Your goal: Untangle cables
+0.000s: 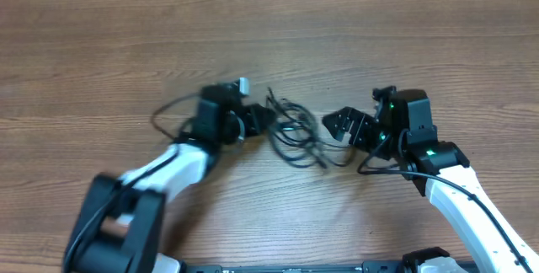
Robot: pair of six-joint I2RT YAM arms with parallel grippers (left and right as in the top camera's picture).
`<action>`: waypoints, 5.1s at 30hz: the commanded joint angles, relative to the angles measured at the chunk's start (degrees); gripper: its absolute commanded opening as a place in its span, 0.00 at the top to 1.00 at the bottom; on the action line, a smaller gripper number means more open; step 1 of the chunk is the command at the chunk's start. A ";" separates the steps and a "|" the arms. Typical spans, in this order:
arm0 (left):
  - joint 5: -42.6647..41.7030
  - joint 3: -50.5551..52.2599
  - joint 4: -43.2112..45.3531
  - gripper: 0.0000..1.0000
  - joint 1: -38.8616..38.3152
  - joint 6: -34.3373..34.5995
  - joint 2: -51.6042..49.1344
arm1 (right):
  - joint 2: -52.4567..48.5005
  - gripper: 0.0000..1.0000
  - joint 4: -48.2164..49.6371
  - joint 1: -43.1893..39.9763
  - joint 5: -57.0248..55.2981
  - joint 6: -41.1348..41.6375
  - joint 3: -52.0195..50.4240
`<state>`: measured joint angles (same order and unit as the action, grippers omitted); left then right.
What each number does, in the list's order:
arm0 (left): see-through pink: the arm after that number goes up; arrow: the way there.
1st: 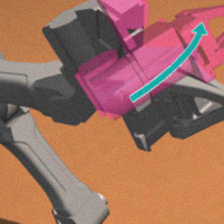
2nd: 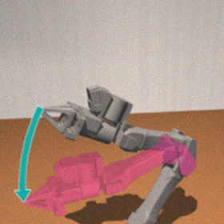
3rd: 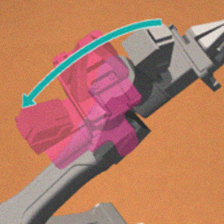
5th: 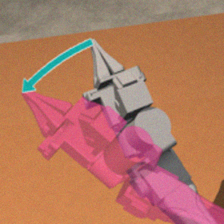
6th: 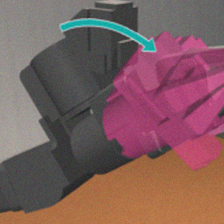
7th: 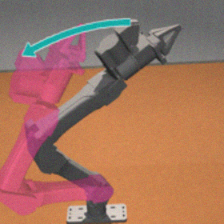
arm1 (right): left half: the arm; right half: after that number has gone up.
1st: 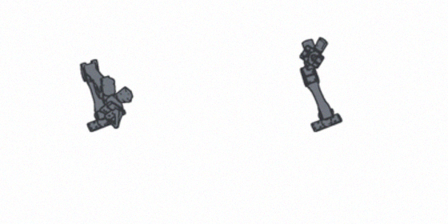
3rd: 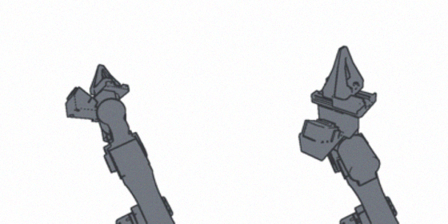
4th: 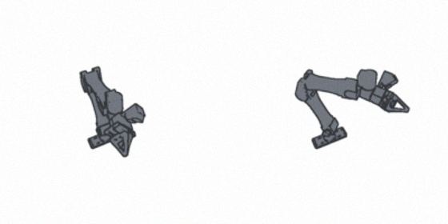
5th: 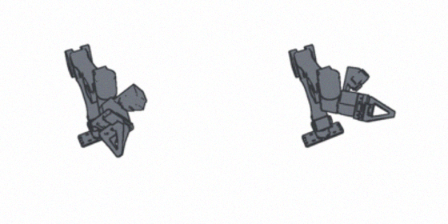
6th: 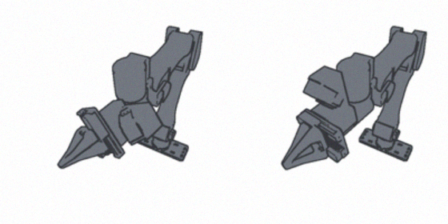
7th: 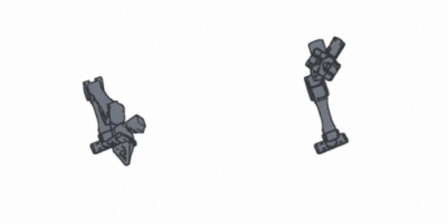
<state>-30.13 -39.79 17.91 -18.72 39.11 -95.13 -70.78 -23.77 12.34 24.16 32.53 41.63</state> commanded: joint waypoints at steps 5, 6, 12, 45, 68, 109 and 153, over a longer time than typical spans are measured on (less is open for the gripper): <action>-10.86 -0.55 -4.68 0.96 4.24 -5.73 22.69 | -0.52 0.00 7.08 9.94 -2.14 -1.46 0.35; -11.19 -0.55 -4.68 0.96 4.00 -5.75 24.33 | -0.74 0.00 7.56 11.76 -4.55 -0.87 0.35; -15.08 -0.55 -4.61 0.96 3.26 -7.23 28.59 | -1.25 0.00 14.05 16.04 -3.85 5.84 0.35; -42.10 -0.61 37.92 0.96 38.23 21.86 29.38 | -10.54 0.01 0.74 -20.65 -26.64 4.55 0.42; -25.94 -1.62 40.39 0.96 24.41 32.72 29.38 | -10.97 0.01 20.76 8.63 3.58 -28.79 0.50; -31.65 -17.70 43.91 0.96 27.10 38.93 29.42 | -16.50 0.01 23.63 -4.37 -36.94 4.79 0.52; -6.56 -17.64 -35.19 0.75 -0.79 -32.06 20.98 | -15.26 0.96 43.50 -6.58 46.05 1.20 0.52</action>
<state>-42.33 -56.99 -16.78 -17.52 14.90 -70.83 -87.11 19.16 5.72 67.61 30.72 41.78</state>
